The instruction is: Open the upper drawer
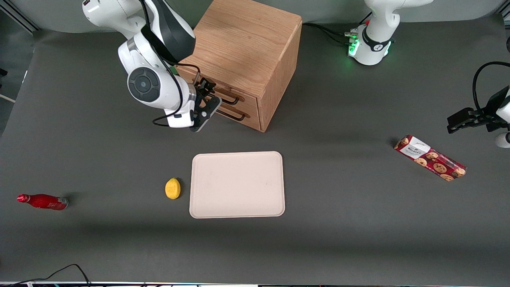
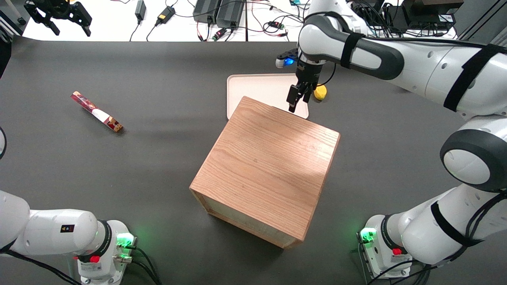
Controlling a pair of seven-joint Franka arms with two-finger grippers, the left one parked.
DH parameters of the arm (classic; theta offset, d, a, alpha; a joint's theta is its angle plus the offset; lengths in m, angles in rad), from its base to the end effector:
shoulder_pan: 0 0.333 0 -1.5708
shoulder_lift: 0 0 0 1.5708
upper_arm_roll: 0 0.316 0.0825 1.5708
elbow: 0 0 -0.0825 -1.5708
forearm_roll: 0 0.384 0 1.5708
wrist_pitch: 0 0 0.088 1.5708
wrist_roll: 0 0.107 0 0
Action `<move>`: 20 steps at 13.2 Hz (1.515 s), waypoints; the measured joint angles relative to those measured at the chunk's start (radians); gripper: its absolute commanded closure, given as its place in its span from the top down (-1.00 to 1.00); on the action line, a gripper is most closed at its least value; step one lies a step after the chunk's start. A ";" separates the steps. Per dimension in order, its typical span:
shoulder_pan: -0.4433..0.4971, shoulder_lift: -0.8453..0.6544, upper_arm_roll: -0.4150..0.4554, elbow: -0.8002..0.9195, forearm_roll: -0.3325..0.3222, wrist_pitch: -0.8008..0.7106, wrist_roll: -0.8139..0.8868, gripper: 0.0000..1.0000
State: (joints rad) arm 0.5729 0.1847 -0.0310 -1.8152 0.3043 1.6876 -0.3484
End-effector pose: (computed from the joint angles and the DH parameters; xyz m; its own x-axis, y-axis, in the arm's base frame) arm 0.4776 0.3221 0.4188 0.6501 0.7325 -0.2019 0.6474 -0.6731 -0.3575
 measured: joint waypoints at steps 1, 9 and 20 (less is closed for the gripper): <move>-0.002 0.001 0.007 -0.009 0.000 0.002 -0.001 1.00; -0.009 0.035 0.038 -0.031 0.000 0.039 -0.008 1.00; -0.039 0.085 0.052 -0.033 0.000 0.091 -0.056 1.00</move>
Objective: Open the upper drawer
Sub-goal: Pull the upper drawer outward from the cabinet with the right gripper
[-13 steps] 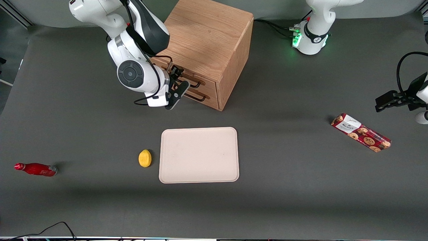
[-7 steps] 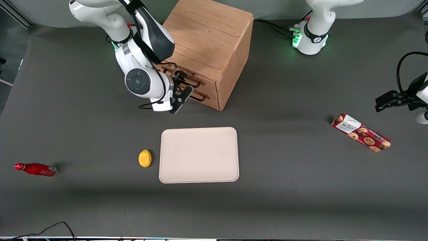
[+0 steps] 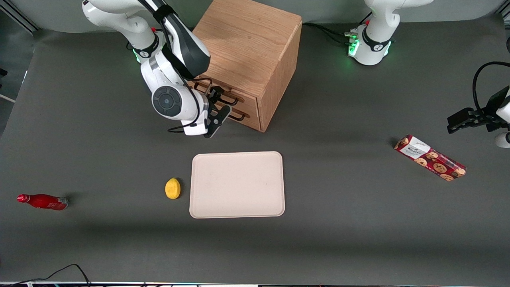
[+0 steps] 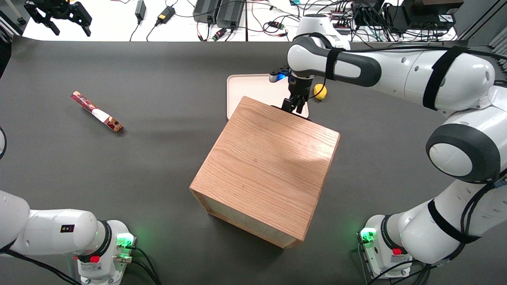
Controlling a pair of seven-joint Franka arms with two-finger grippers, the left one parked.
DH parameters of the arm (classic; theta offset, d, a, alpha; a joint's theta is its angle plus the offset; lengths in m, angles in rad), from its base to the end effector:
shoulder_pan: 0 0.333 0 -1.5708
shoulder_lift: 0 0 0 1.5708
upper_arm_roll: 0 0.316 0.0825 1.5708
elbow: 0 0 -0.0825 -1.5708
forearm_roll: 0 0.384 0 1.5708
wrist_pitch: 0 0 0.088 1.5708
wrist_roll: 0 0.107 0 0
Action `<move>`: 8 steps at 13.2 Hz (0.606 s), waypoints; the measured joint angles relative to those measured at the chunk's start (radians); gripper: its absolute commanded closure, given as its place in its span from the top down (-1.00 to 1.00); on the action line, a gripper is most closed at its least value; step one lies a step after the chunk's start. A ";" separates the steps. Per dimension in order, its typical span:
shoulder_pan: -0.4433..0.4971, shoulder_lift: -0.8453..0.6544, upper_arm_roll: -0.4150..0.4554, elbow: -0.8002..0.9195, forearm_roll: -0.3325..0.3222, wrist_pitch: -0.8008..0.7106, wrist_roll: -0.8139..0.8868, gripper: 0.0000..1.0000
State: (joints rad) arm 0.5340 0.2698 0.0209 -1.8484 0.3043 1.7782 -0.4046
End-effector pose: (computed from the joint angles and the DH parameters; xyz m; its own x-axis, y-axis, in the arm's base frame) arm 0.4830 0.3292 0.3595 0.6169 0.7581 -0.2114 0.6652 -0.6458 -0.3747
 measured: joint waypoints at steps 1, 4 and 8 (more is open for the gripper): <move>-0.020 0.001 0.000 0.000 0.000 0.004 -0.022 1.00; -0.072 0.006 0.000 0.001 -0.005 0.011 -0.064 1.00; -0.112 0.014 0.000 0.011 -0.008 0.019 -0.110 1.00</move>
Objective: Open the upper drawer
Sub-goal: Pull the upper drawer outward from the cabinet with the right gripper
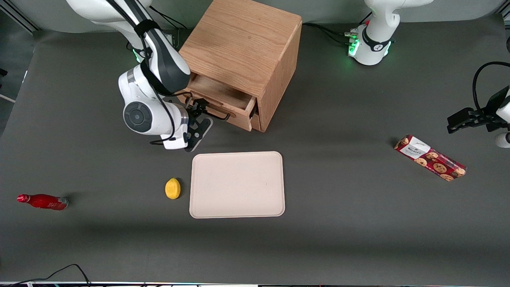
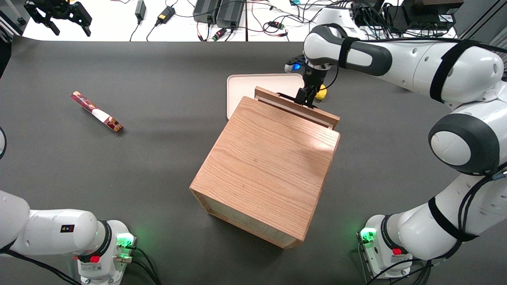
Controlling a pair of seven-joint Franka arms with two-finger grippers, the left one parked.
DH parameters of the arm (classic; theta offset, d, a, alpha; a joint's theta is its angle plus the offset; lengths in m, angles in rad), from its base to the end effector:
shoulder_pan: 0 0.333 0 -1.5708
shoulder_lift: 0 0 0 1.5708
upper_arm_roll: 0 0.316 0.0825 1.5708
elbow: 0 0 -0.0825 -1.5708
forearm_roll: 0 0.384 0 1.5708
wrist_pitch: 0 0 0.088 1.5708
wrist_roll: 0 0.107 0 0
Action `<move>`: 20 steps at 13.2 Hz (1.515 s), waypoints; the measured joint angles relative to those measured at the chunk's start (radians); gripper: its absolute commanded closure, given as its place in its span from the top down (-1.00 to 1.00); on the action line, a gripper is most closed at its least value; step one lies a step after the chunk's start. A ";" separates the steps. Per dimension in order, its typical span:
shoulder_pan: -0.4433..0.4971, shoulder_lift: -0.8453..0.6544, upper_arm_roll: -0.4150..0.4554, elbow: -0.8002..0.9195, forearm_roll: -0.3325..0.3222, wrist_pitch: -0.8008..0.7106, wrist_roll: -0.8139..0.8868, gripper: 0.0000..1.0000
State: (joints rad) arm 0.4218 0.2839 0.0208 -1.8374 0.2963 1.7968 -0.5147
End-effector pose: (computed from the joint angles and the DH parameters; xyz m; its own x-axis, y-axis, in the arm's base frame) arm 0.5223 0.2742 0.3565 0.6324 0.7580 -0.1598 0.6681 -0.6381 -0.3827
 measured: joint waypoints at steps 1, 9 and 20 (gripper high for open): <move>-0.010 0.006 0.000 0.009 -0.002 0.002 -0.006 1.00; -0.068 0.069 0.008 0.095 -0.013 -0.003 -0.061 1.00; -0.160 0.157 0.057 0.219 -0.034 -0.011 -0.138 1.00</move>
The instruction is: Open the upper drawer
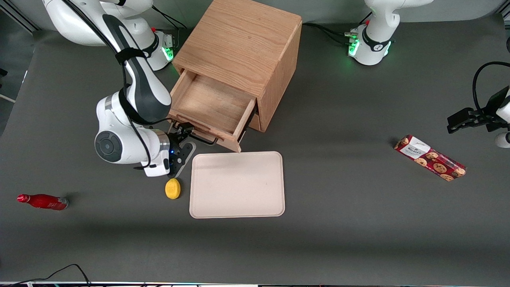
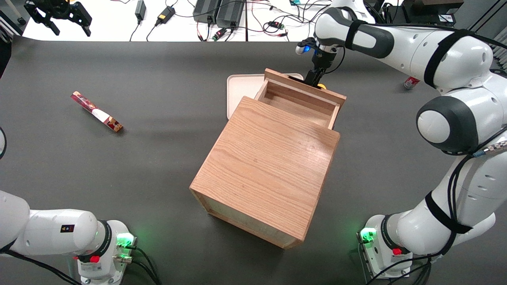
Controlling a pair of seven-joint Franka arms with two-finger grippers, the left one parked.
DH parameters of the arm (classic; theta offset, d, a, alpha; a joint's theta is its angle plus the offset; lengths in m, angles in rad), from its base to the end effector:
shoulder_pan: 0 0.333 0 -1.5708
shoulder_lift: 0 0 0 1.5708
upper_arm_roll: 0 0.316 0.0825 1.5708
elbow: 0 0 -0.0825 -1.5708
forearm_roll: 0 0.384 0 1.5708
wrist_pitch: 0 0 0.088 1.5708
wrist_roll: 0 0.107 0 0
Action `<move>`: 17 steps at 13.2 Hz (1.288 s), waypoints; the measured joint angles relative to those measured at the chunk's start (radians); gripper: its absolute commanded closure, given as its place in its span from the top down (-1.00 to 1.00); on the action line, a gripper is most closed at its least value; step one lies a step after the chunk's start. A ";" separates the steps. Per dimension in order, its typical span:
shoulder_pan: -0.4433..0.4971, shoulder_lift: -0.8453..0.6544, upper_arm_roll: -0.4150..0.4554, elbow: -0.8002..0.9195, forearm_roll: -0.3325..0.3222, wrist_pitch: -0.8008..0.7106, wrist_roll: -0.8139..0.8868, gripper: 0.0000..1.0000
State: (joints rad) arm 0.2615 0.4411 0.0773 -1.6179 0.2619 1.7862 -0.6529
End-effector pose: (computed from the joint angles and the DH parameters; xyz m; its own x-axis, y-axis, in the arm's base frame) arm 0.6025 0.2301 0.3536 0.6132 0.7875 -0.0613 0.7171 -0.5876 -0.3749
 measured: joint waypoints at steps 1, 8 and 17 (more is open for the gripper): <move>-0.016 0.010 0.015 0.016 -0.013 0.000 -0.001 1.00; -0.110 0.047 0.102 0.068 -0.070 0.003 -0.004 1.00; -0.227 0.098 0.218 0.122 -0.122 0.005 -0.020 1.00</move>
State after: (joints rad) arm 0.0347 0.5393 0.2953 -1.4959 0.1397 1.7909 -0.6731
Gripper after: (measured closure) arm 0.000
